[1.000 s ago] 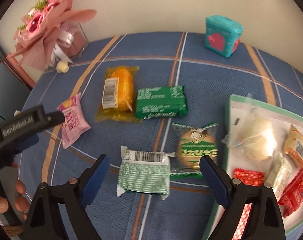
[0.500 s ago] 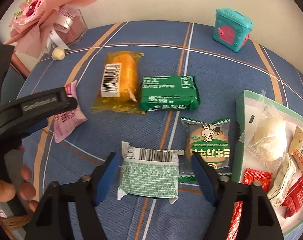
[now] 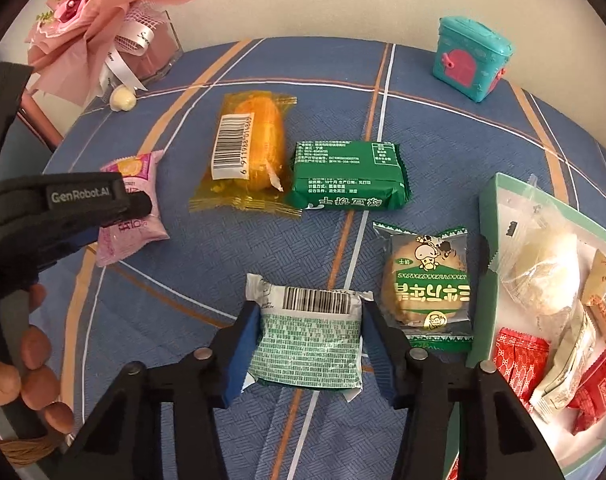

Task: Organize snacks
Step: 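Grasp the green-wrapped pack with right tool while left tool grasps pink bag, then carry pink bag and green pack into the white tray and open both tools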

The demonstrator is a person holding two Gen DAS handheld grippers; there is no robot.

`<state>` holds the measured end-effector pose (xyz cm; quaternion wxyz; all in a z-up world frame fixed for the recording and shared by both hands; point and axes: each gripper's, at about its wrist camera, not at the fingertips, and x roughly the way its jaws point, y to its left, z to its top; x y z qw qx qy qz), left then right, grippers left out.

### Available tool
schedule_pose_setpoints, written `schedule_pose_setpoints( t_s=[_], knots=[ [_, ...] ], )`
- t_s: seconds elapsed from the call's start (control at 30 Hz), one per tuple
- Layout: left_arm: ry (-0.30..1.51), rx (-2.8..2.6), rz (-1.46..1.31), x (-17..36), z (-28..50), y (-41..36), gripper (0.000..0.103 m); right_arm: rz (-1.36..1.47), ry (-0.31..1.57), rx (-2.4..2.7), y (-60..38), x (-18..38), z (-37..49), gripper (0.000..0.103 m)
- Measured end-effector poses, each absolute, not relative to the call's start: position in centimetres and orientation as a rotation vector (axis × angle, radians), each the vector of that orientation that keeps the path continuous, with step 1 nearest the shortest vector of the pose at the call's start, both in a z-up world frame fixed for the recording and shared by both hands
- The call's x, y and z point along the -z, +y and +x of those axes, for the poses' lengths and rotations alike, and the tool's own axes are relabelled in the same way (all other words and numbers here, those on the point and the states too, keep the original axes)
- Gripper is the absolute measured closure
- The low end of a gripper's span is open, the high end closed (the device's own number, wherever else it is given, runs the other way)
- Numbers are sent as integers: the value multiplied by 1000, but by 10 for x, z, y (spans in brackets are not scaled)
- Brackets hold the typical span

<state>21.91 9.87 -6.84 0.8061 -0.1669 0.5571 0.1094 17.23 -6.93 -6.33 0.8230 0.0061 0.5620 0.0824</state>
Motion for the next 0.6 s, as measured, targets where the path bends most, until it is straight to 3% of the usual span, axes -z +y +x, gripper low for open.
schedule_pose_setpoints(
  t_s=[0.6],
  knots=[
    [1120,-202,-325,22,196,76,66,64,1090,-197,-86,14,151,51]
  ],
)
